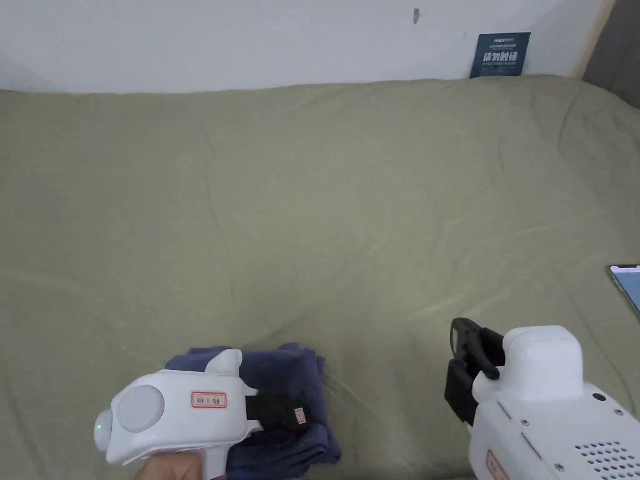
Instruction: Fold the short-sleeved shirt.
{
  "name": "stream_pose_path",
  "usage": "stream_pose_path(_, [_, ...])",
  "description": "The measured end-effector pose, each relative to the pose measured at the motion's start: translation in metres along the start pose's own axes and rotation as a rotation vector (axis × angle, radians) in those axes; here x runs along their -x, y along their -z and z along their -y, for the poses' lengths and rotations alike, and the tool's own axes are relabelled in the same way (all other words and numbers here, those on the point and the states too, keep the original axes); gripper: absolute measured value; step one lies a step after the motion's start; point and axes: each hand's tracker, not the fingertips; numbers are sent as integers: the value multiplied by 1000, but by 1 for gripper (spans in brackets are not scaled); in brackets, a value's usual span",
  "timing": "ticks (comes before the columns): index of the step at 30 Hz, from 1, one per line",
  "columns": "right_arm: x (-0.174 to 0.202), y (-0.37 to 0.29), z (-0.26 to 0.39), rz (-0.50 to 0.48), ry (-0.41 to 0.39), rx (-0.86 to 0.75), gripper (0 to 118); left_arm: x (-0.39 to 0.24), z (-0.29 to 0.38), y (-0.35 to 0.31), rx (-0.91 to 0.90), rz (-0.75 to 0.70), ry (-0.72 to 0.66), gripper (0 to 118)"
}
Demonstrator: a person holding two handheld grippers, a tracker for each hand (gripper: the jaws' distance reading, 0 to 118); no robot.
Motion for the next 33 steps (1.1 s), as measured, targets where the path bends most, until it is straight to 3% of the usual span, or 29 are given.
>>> stream_pose_path(3, [4, 3, 4, -20, 4, 36, 2, -4, -1, -13, -10, 56, -21, 0])
stream_pose_path(6, [13, 20, 6, -113, 34, 114, 2, -17, -7, -51, -57, 41, 74, 0])
stream_pose_path(9, [29, 51, 9, -334, 99, 272, 2, -16, -12, -101, -132, 24, 94, 0])
stream_pose_path(11, [42, 79, 15, -529, 191, 397, 2, -5, -15, -134, -177, -33, 106, 0])
stream_pose_path(14, [53, 130, 32, -774, 445, 571, 2, 16, -15, -169, -208, -148, 126, 0])
stream_pose_path(16, [58, 161, 48, -835, 537, 653, 2, 38, -18, -178, -186, -197, 95, 0])
stream_pose_path(18, [56, 183, 63, -840, 569, 710, 2, 60, -21, -179, -169, -203, 43, 0])
stream_pose_path(22, [34, 216, 100, -837, 685, 831, 2, 89, -25, -176, -147, -116, -14, 0])
stream_pose_path(25, [21, 221, 113, -907, 851, 834, 2, 96, -27, -169, -130, -20, -31, 0])
stream_pose_path(26, [20, 220, 115, -904, 834, 827, 2, 97, -27, -166, -120, 13, -29, 0])
stream_pose_path(27, [21, 219, 115, -904, 819, 827, 2, 97, -28, -162, -103, 39, -23, 6])
stream_pose_path(30, [25, 216, 113, -906, 815, 820, 2, 91, -29, -148, -70, 113, 2, 110])
stream_pose_path(31, [25, 216, 113, -909, 819, 821, 2, 91, -30, -140, -46, 142, 10, 118])
stream_pose_path(33, [25, 216, 113, -915, 821, 823, 2, 92, -32, -128, -34, 194, -19, 118])
